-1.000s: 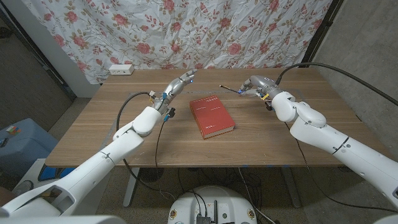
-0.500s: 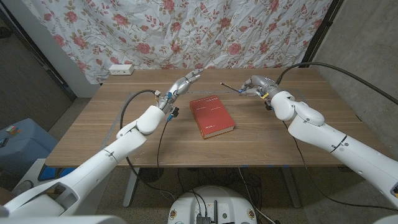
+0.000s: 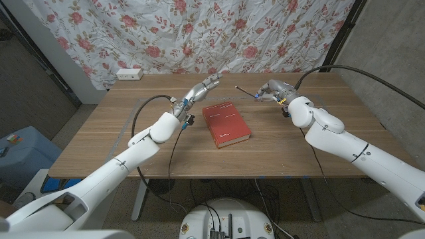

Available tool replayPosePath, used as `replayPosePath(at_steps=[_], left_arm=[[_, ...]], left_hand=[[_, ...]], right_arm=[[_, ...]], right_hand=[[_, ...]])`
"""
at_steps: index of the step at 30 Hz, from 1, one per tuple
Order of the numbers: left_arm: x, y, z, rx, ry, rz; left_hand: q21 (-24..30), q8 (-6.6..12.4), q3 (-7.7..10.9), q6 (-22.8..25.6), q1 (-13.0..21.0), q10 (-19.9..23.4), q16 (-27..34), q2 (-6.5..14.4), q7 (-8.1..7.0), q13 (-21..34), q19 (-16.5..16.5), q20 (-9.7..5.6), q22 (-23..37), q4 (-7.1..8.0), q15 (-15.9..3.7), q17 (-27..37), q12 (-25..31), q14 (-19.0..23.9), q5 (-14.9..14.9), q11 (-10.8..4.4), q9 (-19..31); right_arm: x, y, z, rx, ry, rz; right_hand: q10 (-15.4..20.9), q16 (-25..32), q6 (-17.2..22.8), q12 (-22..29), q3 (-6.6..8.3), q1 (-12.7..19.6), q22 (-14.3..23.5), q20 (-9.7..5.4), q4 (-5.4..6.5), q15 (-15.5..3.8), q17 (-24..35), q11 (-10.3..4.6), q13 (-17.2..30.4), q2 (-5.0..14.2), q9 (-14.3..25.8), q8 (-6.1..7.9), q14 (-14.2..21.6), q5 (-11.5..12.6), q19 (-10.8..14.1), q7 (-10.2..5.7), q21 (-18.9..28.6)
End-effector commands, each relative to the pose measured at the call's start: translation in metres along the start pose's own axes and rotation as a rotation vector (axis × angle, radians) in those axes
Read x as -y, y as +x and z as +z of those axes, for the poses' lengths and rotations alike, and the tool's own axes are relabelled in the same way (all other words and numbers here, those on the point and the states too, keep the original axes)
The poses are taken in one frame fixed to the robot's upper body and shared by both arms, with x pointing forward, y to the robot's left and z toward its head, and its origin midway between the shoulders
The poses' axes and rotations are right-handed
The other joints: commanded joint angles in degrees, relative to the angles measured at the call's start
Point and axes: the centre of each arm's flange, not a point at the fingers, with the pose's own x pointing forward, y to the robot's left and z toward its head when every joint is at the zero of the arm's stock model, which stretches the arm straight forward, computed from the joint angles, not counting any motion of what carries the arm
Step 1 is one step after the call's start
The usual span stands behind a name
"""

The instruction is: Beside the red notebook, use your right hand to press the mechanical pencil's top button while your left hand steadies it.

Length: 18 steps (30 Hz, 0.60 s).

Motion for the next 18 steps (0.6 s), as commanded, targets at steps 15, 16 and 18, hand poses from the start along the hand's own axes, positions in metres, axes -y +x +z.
replayPosePath(at_steps=[15, 16, 18], left_arm=[[0.017, 0.018, 0.005, 0.046, 0.029, -0.048], [0.017, 0.019, 0.005, 0.048, 0.029, -0.047], [0.017, 0.02, 0.005, 0.049, 0.028, -0.048]], left_hand=[[-0.18, 0.27, -0.55, 0.05, -0.03, -1.67, -0.03, 0.23, -0.21, 0.13, -2.32, -2.56, 0.14, 0.55, -4.87, 0.1, 0.16, -2.46, 0.63, -0.68, 0.08], [-0.18, 0.26, -0.57, 0.04, -0.02, -1.78, -0.02, 0.27, -0.21, 0.13, -2.43, -2.56, 0.14, 0.58, -4.86, 0.1, 0.15, -2.54, 0.64, -0.59, 0.08], [-0.2, 0.24, -0.62, 0.0, -0.02, -1.91, -0.06, 0.34, -0.21, 0.13, -2.74, -2.58, 0.14, 0.66, -4.89, 0.1, 0.18, -2.89, 0.66, -0.61, 0.07]], right_arm=[[0.003, -0.003, 0.006, -0.055, 0.093, -0.007], [0.003, -0.003, 0.007, -0.055, 0.094, -0.007], [0.002, -0.003, 0.006, -0.052, 0.098, -0.002]], right_hand=[[0.28, 0.68, 0.63, -0.21, -0.53, -0.46, 0.18, 0.82, -0.26, -7.62, 0.48, -0.11, 0.18, 0.99, -0.77, -0.38, -0.45, -0.36, -0.57, 0.16, -0.12], [0.31, 0.71, 0.64, -0.19, -0.54, -0.5, 0.19, 0.85, -0.24, -7.58, 0.5, -0.11, 0.21, 1.03, -0.79, -0.41, -0.43, -0.36, -0.58, 0.15, -0.12], [0.35, 0.79, 0.65, -0.15, -0.57, -0.53, 0.19, 0.9, -0.26, -7.58, 0.54, -0.1, 0.27, 1.09, -0.84, -0.51, -0.42, -0.38, -0.62, 0.15, -0.12]])
